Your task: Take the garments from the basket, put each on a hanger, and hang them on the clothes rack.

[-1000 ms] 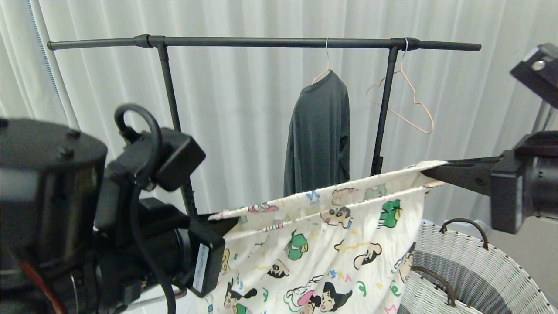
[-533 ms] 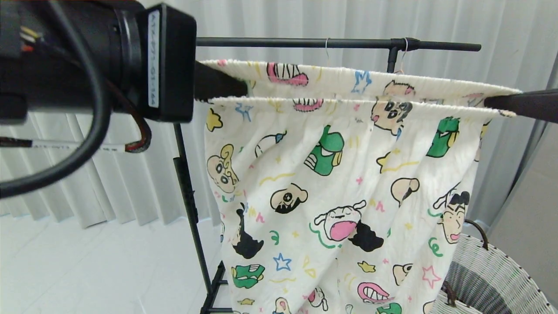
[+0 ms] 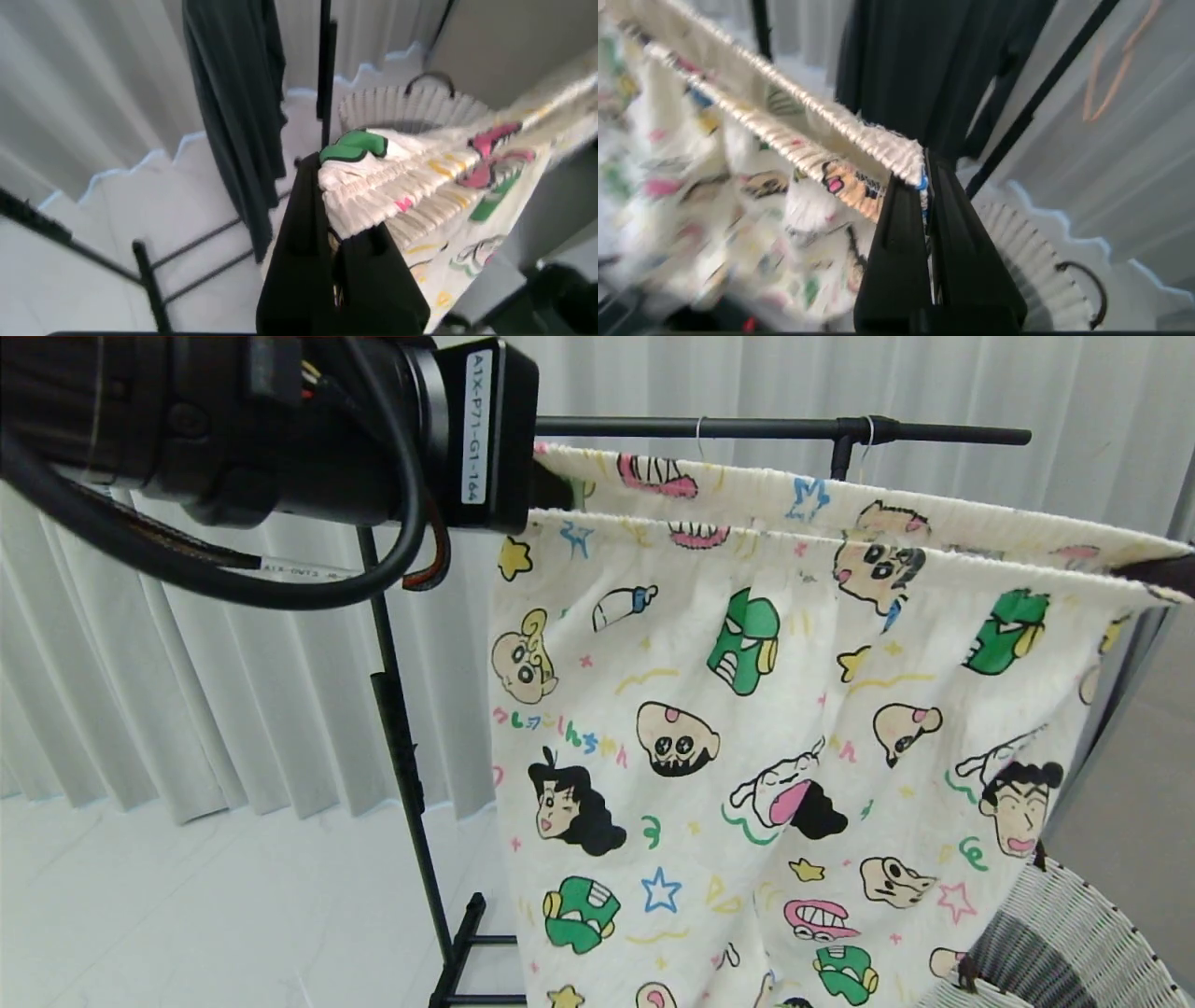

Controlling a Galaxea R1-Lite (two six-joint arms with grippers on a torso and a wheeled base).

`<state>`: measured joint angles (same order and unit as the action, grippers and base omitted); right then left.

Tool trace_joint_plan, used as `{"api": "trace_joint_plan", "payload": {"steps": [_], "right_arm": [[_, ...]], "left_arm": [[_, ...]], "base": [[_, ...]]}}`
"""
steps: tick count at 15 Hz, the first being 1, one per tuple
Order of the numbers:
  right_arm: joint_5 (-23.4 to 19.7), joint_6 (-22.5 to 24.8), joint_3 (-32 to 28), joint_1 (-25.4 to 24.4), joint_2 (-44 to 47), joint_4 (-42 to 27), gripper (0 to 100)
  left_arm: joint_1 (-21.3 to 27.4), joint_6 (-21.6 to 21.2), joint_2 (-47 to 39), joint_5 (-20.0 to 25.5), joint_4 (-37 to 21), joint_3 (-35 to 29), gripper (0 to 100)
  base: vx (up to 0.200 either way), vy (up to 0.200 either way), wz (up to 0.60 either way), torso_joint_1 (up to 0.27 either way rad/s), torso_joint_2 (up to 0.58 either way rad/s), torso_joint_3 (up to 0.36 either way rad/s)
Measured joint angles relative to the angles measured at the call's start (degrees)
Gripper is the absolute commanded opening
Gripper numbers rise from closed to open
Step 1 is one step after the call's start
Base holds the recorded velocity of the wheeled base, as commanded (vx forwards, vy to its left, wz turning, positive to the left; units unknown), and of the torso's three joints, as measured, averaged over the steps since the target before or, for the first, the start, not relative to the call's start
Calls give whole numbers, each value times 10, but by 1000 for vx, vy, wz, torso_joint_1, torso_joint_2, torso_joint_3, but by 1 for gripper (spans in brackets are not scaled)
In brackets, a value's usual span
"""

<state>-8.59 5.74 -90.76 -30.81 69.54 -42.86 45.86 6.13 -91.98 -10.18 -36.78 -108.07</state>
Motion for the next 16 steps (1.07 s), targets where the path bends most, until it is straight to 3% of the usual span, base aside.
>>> {"api": "trace_joint_plan", "payload": {"steps": [3, 6, 9, 12, 16], "right_arm": [[-121, 1, -50, -6, -15, -127, 0], [-167, -1, -56, -54, -30, -156, 0], [-152, -2, -51, -64, -35, -158, 0], [-104, 7, -31, -32, -34, -134, 0], [-49, 19, 35, -3, -8, 81, 0]], "left_arm": [[0, 0, -7, 1, 32, 0, 0], [-4, 0, -10, 9, 44, 0, 0], [-10, 2, -5, 9, 44, 3, 0], [-13, 18, 4, 8, 21, 16, 0], [2, 75, 30, 9, -43, 42, 0]], "base": [[0, 0, 0, 0, 0, 0], [0, 0, 0, 0, 0, 0], [0, 0, 0, 0, 0, 0], [0, 0, 0, 0, 0, 0], [0, 0, 0, 0, 0, 0]]}}
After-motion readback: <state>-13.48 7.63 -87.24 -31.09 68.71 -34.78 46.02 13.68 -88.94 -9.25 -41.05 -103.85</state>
